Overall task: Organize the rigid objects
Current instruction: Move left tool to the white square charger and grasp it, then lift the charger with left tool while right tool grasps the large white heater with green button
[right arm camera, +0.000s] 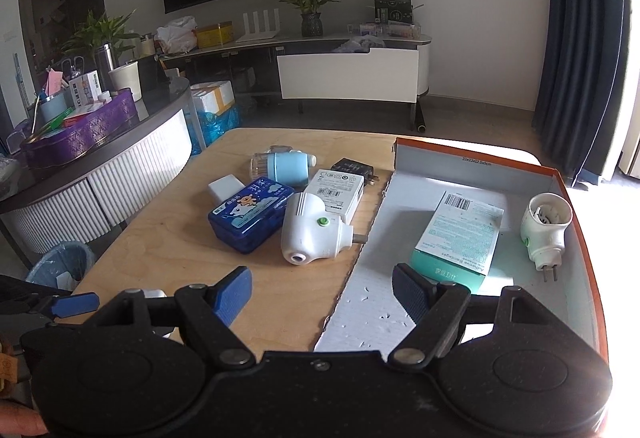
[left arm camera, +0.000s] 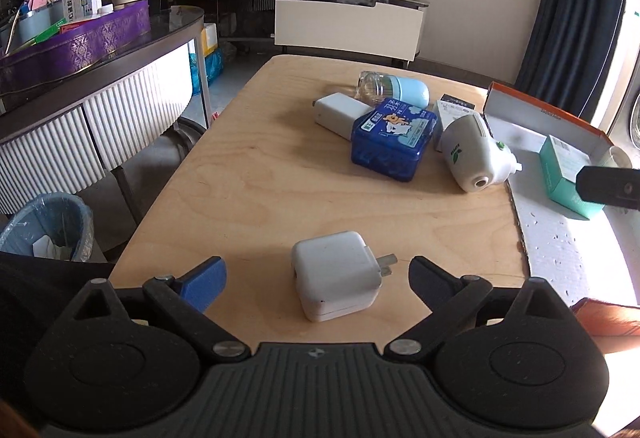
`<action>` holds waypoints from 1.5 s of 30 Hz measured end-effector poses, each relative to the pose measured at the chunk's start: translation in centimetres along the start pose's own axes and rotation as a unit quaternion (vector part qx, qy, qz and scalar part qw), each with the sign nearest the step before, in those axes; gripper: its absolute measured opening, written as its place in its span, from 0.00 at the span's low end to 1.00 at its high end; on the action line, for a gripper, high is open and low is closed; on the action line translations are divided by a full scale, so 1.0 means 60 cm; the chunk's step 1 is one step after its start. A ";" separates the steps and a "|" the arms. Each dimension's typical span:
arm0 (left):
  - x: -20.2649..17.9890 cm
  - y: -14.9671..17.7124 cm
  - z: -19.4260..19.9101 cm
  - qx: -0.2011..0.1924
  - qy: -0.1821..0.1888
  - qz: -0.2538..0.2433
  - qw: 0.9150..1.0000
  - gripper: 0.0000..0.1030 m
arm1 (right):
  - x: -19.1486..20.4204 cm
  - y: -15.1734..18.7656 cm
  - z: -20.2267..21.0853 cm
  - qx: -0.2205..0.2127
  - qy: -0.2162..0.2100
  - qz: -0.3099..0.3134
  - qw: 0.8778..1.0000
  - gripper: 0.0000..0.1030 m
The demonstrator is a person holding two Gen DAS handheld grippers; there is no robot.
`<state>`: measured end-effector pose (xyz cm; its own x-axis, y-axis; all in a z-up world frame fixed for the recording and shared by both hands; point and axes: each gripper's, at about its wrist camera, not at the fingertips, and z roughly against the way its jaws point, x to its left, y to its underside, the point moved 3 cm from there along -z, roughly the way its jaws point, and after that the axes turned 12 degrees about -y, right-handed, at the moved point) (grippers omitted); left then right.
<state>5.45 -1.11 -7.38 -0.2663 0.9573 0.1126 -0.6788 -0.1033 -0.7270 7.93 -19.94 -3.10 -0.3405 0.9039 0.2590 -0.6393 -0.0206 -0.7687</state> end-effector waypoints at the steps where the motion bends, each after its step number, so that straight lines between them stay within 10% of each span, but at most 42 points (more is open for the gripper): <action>1: -0.001 0.003 -0.005 0.001 0.001 -0.005 1.000 0.92 | -0.003 0.000 0.000 0.000 0.001 -0.002 1.000 0.89; 6: 0.000 0.008 -0.014 -0.022 -0.005 -0.028 0.999 0.81 | -0.017 0.000 -0.001 -0.001 0.008 -0.011 1.000 0.89; 10: -0.005 -0.001 -0.017 -0.054 0.013 -0.049 0.997 0.41 | -0.023 -0.001 -0.003 0.000 0.012 -0.017 1.000 0.89; 45: 0.015 -0.113 -0.008 -0.089 0.085 0.006 0.992 0.41 | -0.022 -0.058 -0.172 0.093 -0.035 0.091 0.991 0.90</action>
<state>10.14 0.58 -2.69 -0.1432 0.9897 -0.0019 -0.5411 -0.0799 -0.8372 17.70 -16.64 -6.77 -0.5046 0.8464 0.1703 -0.6763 -0.2649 -0.6873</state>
